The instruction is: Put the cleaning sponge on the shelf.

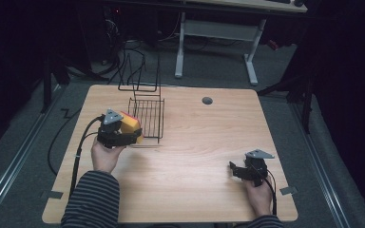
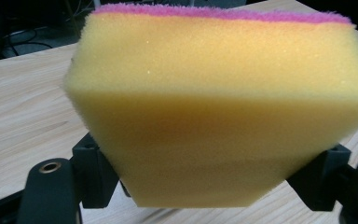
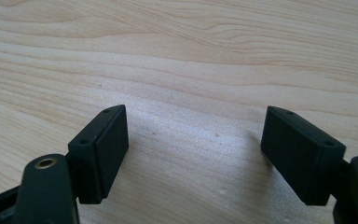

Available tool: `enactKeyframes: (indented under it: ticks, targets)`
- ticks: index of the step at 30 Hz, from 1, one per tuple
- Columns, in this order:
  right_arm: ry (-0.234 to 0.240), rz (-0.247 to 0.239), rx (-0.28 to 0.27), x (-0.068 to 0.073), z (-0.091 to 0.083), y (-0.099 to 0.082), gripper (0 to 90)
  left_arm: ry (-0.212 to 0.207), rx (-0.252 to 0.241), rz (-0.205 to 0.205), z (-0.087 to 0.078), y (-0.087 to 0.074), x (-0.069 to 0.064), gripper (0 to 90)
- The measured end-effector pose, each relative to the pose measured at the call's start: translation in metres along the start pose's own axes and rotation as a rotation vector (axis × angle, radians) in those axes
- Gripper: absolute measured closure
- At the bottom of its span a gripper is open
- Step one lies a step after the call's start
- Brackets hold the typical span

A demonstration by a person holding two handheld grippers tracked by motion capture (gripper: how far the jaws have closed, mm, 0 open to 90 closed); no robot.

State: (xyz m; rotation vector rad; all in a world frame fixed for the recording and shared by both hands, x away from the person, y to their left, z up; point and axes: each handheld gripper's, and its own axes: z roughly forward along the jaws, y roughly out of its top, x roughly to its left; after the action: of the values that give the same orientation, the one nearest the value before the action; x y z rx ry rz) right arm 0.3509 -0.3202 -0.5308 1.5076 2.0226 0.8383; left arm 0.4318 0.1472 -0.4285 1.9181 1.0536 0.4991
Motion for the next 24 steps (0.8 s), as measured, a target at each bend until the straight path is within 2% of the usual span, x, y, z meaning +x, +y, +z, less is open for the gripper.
enactKeyframes:
  ticks: [2, 5, 13, 24]
  targets:
    - [0.000, 0.000, 0.000, 0.000, 0.000, 0.000, 23.4, 0.001, 0.001, 0.002, 0.003, 0.002, -0.001, 23.8]
    - [0.001, 0.000, 0.000, 0.000, 0.000, 0.000, 23.4, -0.012, -0.006, -0.021, 0.008, 0.004, 0.002, 23.8]
    - [0.001, 0.000, 0.000, 0.000, 0.000, 0.000, 23.4, 0.002, 0.022, 0.007, 0.024, 0.012, -0.001, 23.8]
    - [0.001, 0.000, 0.000, 0.000, 0.000, 0.000, 23.4, 0.003, 0.035, -0.005, 0.045, 0.013, 0.003, 23.8]
